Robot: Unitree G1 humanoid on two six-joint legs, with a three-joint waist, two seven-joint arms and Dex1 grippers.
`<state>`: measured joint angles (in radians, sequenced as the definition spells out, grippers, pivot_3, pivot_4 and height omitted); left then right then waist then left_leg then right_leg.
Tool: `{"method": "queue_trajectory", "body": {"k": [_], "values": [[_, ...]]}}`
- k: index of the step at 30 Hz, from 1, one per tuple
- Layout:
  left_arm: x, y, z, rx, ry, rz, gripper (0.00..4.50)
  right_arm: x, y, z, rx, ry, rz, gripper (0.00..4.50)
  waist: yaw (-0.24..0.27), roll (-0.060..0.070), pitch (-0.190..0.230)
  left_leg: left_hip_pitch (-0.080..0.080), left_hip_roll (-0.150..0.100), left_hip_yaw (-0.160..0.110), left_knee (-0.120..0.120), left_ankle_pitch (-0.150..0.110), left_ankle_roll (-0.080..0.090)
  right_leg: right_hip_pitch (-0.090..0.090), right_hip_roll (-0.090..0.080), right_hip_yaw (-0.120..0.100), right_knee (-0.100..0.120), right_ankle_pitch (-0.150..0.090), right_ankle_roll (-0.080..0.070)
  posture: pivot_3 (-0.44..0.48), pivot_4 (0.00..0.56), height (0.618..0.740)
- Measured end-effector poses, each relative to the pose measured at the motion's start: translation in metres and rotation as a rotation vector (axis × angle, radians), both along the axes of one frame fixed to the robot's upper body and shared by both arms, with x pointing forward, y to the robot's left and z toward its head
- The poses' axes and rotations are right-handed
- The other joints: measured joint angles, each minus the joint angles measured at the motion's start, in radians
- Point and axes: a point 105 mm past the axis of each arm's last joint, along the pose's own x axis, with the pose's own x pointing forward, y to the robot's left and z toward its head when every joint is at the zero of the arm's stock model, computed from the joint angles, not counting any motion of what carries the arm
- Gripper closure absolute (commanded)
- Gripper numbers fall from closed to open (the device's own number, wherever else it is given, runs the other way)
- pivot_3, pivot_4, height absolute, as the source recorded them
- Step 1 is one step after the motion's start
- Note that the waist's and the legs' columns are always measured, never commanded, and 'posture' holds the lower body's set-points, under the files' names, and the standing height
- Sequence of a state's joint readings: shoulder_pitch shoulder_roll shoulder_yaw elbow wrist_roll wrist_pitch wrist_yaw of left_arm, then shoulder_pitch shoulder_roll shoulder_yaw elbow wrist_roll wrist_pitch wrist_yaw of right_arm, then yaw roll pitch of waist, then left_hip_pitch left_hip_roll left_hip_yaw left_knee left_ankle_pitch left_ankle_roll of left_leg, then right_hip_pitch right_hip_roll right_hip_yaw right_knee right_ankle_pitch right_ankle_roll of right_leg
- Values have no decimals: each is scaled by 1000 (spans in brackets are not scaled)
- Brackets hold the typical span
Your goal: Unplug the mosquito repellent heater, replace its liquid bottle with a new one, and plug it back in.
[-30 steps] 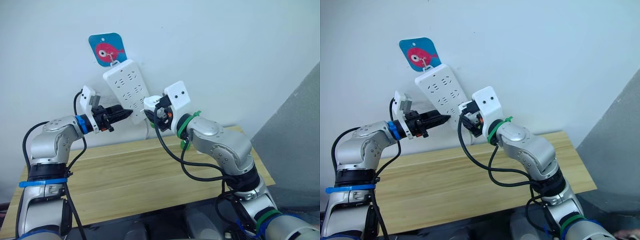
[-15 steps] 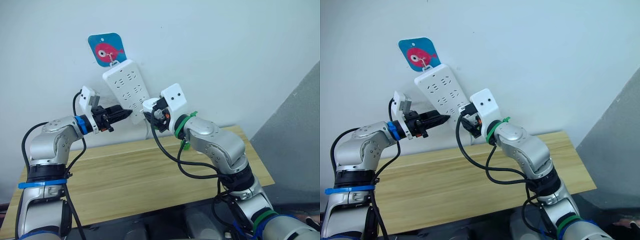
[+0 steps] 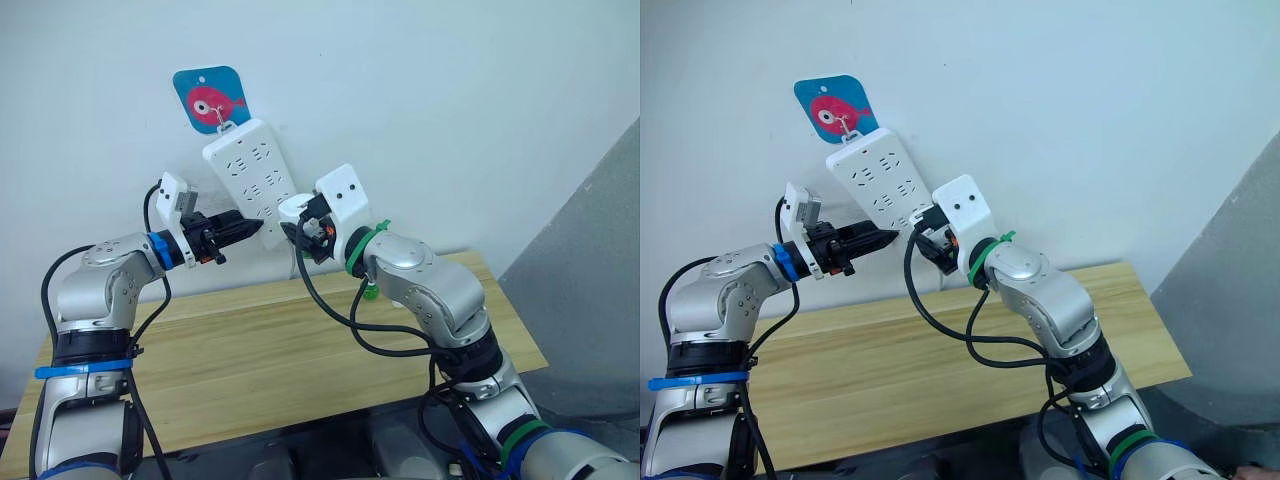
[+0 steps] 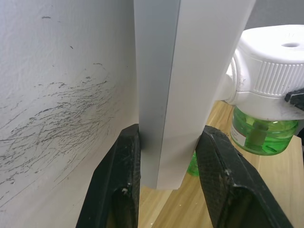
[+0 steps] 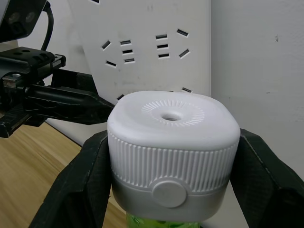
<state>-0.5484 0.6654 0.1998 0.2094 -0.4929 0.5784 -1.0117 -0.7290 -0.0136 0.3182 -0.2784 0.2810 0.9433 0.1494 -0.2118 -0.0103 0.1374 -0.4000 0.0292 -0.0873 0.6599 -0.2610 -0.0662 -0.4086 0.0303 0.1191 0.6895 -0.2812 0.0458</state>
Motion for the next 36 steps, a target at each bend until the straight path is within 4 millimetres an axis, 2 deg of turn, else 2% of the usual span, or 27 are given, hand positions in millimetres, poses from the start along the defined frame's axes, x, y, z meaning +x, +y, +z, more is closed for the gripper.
{"method": "queue_trajectory", "body": {"k": [8, 19, 27, 36], "values": [[0, 0, 0, 0, 0, 0, 3186, 0, 0, 2, -2, -20, 6, 1466, -1, 0, 0, 0, 0, 0, 0, 0, 0, 0, 0, 0, 0, 0, 0, -198, 106, 736], [0, -1, 1, 0, -1, -2, 3186, -11, -15, 2, -13, -27, 42, 1466, -1, 0, 0, 0, 0, -1, 0, 0, 0, 0, 0, -1, 0, 0, 0, -205, 111, 736], [0, -2, 1, -2, 1, -4, 3186, -7, -9, 12, 48, -98, 18, 1466, -1, 0, 0, 0, 0, -1, 0, 0, 0, 0, 0, -1, 0, 0, 0, -196, 108, 736], [0, -2, 1, -2, 2, -4, 3186, -4, -7, 6, 38, -105, 11, 1467, -1, 0, 0, 0, 0, -1, 0, 0, 0, 0, -1, -1, 0, 0, 0, -195, 106, 736]]}}
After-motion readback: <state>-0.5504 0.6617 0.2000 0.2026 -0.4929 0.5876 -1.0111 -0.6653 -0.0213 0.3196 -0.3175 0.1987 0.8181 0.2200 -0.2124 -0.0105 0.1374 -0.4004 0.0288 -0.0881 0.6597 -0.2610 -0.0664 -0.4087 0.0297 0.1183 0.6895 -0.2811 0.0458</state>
